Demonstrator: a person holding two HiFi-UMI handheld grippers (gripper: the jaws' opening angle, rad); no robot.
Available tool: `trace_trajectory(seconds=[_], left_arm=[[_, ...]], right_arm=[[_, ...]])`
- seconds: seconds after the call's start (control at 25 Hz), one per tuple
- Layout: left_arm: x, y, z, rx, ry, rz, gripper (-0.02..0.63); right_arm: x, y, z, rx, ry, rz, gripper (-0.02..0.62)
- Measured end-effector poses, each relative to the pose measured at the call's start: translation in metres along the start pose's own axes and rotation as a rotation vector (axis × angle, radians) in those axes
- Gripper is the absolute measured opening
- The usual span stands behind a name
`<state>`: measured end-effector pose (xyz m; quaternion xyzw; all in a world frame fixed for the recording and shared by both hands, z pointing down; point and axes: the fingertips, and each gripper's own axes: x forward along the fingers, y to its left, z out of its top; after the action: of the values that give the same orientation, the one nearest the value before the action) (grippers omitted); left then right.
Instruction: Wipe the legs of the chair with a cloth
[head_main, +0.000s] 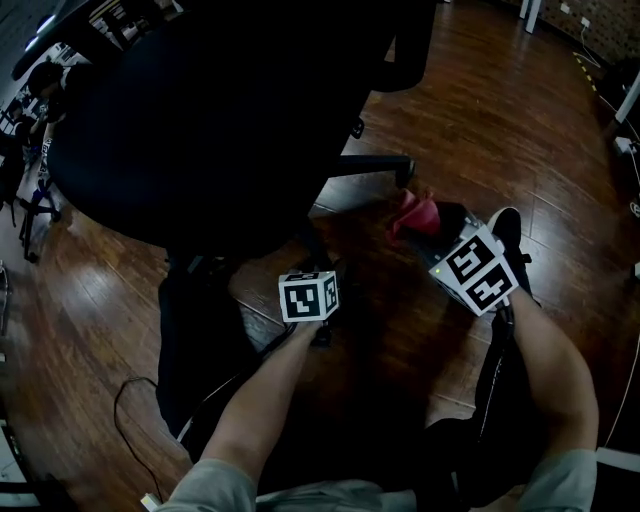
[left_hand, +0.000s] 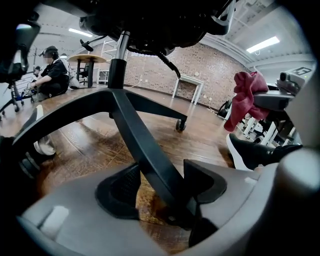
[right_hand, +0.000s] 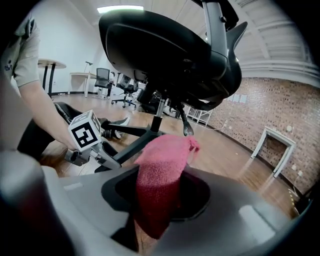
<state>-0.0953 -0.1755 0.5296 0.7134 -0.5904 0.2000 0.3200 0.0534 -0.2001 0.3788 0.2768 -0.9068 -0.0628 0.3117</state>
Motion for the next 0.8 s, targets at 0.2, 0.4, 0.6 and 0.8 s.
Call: trace_trajectory(seconds=[0.2,0.4,0.6,0.8], left_arm=[[-0.014,-0.001,-0.012,0.016,0.014,-0.060,0.278],[-0.031,-0.006,-0.032,0.040,0.056,-0.126,0.278],[-0.029,-0.012,-0.059,0.035,0.105,-0.202,0.276],[-0.036,-0.015,-0.043,0.065,0.153,-0.100,0.275]], right_arm=[[0.005,0.010,0.004,-0.015,0.006,0.033,0.121],[0.006,0.018,0.005,-0.023,0.018,0.056,0.121],[0.007,0.023,0.004,-0.036,0.028,0.072,0.121],[0.009,0.029,-0.001,-0.043,0.039,0.091,0.121]])
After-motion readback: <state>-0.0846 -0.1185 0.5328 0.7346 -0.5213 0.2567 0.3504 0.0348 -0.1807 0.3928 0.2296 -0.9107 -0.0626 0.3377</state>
